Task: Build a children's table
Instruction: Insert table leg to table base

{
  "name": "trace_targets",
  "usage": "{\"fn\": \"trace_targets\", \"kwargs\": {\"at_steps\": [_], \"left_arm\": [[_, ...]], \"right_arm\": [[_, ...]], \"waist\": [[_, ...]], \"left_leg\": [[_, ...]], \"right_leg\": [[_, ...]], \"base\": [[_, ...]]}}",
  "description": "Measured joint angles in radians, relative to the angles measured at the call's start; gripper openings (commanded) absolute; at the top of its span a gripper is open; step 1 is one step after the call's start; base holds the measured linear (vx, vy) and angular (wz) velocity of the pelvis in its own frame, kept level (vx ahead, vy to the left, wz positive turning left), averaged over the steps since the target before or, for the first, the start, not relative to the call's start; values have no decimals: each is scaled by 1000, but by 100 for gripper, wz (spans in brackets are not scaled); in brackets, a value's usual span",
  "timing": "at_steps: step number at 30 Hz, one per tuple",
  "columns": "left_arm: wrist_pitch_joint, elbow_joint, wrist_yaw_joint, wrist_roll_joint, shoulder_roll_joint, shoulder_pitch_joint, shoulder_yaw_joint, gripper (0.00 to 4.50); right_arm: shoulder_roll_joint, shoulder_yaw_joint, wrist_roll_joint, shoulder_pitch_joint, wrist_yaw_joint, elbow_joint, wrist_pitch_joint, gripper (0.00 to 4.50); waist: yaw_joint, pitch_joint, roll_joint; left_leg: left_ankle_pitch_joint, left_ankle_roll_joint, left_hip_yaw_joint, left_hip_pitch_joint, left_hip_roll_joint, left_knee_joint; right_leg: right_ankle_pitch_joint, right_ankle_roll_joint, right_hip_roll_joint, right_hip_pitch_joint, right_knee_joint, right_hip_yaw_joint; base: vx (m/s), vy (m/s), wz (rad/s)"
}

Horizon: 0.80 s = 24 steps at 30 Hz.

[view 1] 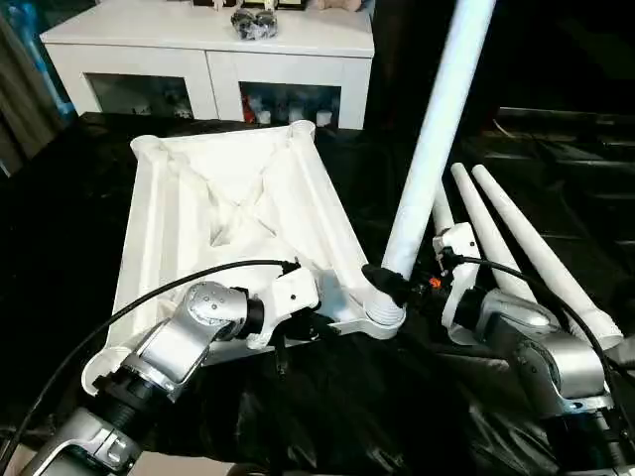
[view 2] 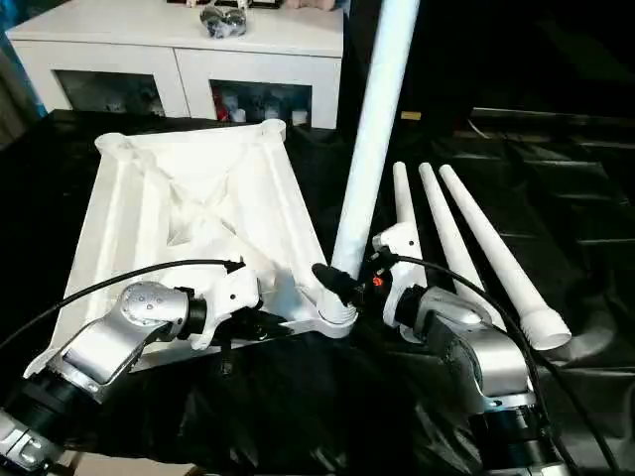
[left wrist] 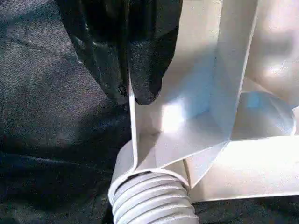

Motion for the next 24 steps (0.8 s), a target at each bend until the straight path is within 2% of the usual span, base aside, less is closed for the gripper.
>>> {"fn": "trace_targets", "kwargs": {"at_steps": [5, 13, 16, 20, 24], "left_arm": [[-11, 0, 3, 16, 0, 2, 1, 0], [1, 0, 2, 15, -9, 2, 4, 0], [1, 1, 3, 15, -13, 2, 5, 0], [3, 9, 4, 17, -21, 2, 7, 0], [3, 15, 7, 30, -31, 1, 11, 0]], "right_arm": [[5, -9, 3, 3, 0, 7, -7, 189], [58, -92, 69, 73, -4, 16, -56, 189], [67, -102, 86, 95, 0, 25, -82, 189], [77, -106, 83, 128, 1, 22, -130, 189], [79, -91, 39, 170, -11, -10, -189, 189]], "waist": [[0, 0, 0], [2, -1, 1], [2, -1, 2], [2, -2, 4], [1, -3, 5]], "left_leg": [[0, 0, 0, 0, 0, 0], [0, 0, 0, 0, 0, 0], [0, 0, 0, 0, 0, 0], [0, 0, 0, 1, -1, 0], [0, 0, 0, 1, -2, 0]], "right_leg": [[0, 0, 0, 0, 0, 0], [-1, 1, -1, -2, -1, 0], [-1, 1, -1, -2, -1, 0], [-1, 2, -2, -3, -2, 0], [-2, 3, -3, -3, -3, 0]], "base": [[0, 0, 0], [0, 0, 0], [0, 0, 0], [0, 0, 0], [0, 0, 0]]}}
